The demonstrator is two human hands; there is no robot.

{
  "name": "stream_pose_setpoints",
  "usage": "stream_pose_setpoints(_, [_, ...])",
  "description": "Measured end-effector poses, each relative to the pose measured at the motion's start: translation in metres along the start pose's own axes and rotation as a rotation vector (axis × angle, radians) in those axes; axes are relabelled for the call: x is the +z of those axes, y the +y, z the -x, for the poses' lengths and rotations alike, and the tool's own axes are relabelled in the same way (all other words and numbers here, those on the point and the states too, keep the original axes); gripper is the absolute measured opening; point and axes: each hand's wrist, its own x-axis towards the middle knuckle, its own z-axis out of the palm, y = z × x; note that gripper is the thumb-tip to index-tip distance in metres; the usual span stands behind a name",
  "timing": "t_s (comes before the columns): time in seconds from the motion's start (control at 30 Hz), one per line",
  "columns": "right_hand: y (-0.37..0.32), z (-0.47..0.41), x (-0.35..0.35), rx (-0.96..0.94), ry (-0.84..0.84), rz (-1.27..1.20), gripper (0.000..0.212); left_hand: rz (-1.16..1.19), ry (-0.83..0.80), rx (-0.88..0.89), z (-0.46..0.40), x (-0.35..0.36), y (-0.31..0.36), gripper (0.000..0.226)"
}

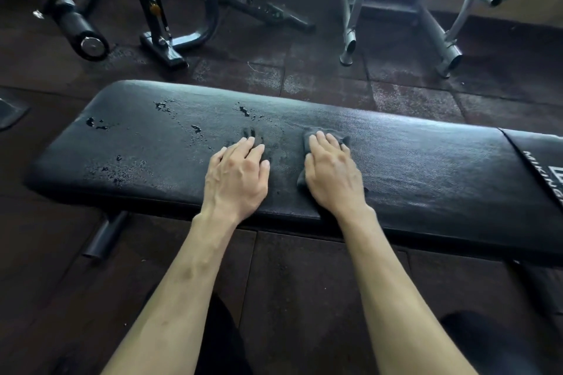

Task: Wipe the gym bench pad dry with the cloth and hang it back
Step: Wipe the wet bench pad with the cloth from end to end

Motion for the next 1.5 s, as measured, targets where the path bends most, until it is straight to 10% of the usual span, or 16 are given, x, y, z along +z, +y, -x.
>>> stream_pose_setpoints(1.5, [-0.041, 0.029, 0.008, -0.153, -0.071, 0.012, 0.057, -0.008, 0.105, -0.044, 0.011, -0.019, -0.044, 0.040])
